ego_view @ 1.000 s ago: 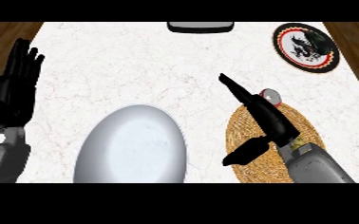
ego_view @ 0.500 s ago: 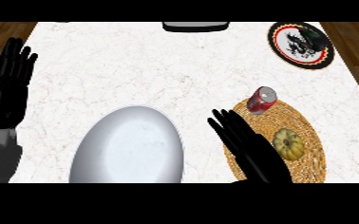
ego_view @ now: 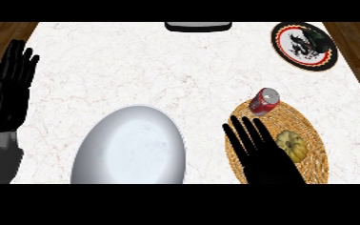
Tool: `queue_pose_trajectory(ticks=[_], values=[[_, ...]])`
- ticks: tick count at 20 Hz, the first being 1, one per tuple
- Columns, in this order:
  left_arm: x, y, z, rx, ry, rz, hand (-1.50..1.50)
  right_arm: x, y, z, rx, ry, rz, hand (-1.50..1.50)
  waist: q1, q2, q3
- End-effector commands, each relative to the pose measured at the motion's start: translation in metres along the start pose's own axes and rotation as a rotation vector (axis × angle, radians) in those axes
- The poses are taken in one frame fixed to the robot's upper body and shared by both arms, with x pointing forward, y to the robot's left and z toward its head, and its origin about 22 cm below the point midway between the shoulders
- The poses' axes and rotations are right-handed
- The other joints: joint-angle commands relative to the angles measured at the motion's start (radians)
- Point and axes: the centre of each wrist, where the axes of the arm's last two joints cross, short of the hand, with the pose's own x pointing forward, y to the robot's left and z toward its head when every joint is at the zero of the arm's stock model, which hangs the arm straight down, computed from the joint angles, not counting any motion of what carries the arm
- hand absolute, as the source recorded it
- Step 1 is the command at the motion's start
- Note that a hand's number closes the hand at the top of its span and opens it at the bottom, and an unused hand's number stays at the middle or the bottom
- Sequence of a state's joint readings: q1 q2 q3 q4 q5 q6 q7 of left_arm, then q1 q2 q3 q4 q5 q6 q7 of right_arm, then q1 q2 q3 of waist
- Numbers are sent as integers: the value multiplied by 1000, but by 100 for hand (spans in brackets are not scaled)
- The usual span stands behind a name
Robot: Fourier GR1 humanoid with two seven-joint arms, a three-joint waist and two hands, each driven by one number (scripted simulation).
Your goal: Pick the squash from the placemat and place it in the bowl
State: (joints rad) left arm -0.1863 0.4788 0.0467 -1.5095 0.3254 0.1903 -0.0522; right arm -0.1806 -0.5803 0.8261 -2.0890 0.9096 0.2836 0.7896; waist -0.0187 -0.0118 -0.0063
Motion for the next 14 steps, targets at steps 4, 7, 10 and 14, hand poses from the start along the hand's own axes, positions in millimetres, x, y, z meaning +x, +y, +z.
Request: queue_pose_trajectory(ticks=[4, 7, 10, 14], values=[[-7, -8, -2, -11, -20, 16, 0, 10, -28, 19, 266, 134, 214, -150, 4, 10, -1], [4, 6, -9, -7, -13, 15, 0, 0, -28, 20, 355, 172, 264, -150, 11, 9, 1], [-14, -1, 2, -10, 0, 8, 0, 0, -34, 18, 363, 209, 255, -150, 12, 10, 2], [6, 3, -6, -40, -12, 8, 0, -7, -44, 6, 375, 222, 250, -150, 22, 10, 4]])
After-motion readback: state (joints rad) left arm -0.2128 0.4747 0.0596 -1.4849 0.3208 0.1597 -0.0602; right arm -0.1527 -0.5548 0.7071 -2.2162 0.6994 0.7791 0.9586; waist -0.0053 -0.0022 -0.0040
